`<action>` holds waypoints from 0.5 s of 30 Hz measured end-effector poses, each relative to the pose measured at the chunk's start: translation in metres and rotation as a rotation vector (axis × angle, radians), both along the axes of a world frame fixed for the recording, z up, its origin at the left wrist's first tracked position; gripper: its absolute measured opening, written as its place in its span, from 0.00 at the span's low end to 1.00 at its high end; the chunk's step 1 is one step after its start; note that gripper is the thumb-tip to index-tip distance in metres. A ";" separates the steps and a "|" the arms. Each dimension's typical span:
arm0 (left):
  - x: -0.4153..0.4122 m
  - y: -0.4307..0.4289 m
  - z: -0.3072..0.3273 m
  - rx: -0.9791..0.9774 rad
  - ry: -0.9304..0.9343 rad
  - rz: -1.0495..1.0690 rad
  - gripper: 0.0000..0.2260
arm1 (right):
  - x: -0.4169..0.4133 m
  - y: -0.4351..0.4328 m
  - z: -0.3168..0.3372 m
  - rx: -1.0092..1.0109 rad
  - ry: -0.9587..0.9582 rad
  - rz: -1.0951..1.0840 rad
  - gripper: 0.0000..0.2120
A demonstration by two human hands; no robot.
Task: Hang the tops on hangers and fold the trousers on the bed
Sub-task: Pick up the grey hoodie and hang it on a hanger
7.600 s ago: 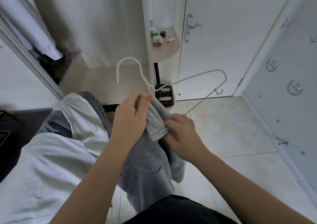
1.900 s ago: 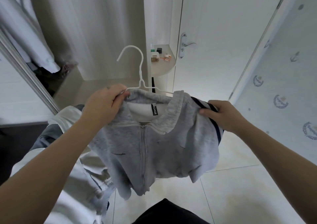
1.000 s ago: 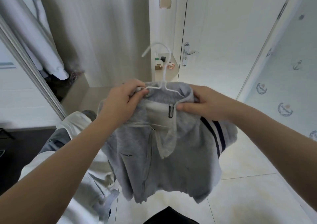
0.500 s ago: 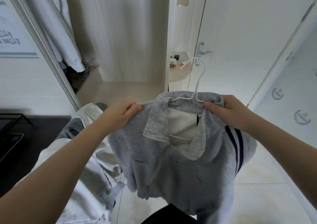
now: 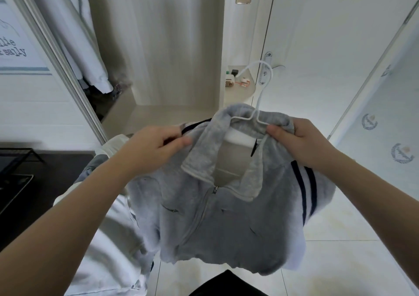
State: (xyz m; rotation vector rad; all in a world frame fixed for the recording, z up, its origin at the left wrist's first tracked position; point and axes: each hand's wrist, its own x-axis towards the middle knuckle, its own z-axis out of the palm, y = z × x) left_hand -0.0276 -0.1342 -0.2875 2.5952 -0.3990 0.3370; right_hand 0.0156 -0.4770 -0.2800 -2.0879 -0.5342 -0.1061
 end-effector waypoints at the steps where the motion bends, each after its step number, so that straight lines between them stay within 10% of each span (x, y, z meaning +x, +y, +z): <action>1: -0.002 0.002 0.000 0.011 -0.027 0.039 0.23 | -0.002 0.002 0.002 0.012 -0.025 0.023 0.14; 4: -0.001 0.011 0.004 -0.007 -0.356 0.162 0.17 | -0.005 0.004 0.008 0.063 -0.035 0.067 0.13; 15: 0.023 0.024 -0.028 -0.081 -0.212 0.174 0.13 | -0.001 -0.008 0.012 0.102 -0.021 0.067 0.17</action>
